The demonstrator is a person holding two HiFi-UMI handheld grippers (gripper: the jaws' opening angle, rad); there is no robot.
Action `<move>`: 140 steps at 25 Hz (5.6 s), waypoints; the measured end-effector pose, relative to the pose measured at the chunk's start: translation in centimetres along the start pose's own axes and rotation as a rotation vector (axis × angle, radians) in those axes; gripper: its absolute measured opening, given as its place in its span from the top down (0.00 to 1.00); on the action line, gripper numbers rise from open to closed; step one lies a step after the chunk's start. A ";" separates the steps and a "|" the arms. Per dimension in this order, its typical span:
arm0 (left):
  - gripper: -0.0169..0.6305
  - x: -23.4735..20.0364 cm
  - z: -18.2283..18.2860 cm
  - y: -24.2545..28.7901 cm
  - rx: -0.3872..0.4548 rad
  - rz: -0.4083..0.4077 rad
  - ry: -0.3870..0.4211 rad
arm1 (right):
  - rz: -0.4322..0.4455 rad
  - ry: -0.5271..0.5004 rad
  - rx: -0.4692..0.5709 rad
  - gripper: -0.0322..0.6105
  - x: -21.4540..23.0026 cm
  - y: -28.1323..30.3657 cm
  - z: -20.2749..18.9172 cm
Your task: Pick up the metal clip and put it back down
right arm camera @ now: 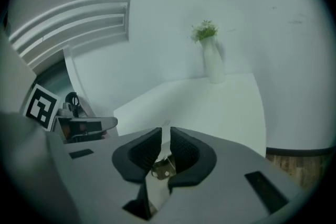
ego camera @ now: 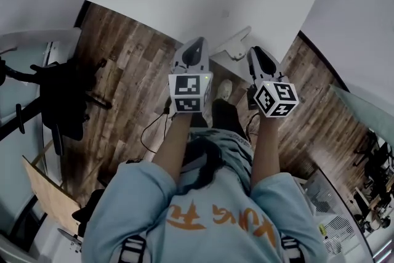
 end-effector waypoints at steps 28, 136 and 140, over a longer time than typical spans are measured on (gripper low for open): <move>0.94 -4.6 0.3 -1.4 0.020 0.067 -0.033 | 0.154 0.466 -0.104 0.90 -3.8 3.7 -3.3; 0.94 -21.7 14.9 -8.8 0.417 0.313 -0.116 | 0.147 -0.403 0.377 0.93 -18.9 11.1 18.9; 0.94 -22.0 14.6 -8.9 0.412 0.318 -0.115 | 0.165 -0.405 0.367 0.93 -19.5 11.6 18.6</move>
Point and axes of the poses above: the fingertips, and each gripper's own axes: y forward along the fingers, x to its right, z out of its top, the point moved 1 cm from there along -y, backward along the fingers, and after that the axes turned 3 degrees about x, right-handed, at the moved point
